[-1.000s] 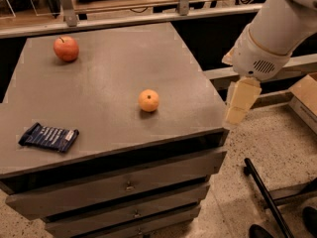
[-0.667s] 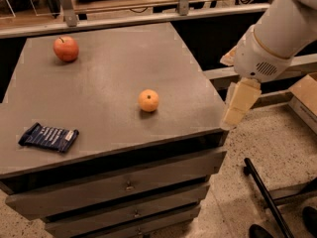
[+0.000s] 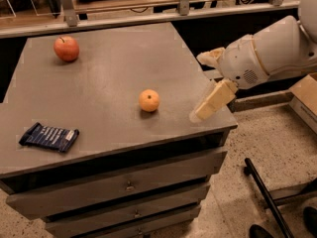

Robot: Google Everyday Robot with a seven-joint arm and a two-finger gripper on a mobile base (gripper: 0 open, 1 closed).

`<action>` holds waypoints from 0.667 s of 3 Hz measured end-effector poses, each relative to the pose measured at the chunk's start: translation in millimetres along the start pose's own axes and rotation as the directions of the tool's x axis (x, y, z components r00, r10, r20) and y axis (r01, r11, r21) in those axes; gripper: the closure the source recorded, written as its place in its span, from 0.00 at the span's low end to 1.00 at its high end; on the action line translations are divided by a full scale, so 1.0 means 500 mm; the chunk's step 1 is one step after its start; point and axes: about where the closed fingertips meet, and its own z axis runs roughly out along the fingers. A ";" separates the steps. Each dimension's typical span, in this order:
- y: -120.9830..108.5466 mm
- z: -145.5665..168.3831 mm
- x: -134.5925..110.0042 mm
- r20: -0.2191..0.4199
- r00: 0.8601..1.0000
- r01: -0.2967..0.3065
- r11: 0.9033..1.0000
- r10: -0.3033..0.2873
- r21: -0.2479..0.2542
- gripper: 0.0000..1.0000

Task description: Move orange near apple

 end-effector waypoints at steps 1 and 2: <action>-0.001 0.035 -0.058 0.123 0.992 0.015 1.000 -0.013 -0.017 0.00; 0.009 0.085 -0.101 0.170 0.984 0.048 0.998 -0.043 -0.026 0.00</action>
Offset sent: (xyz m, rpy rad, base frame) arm 0.0126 0.1031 0.0013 0.1951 -0.0773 0.1098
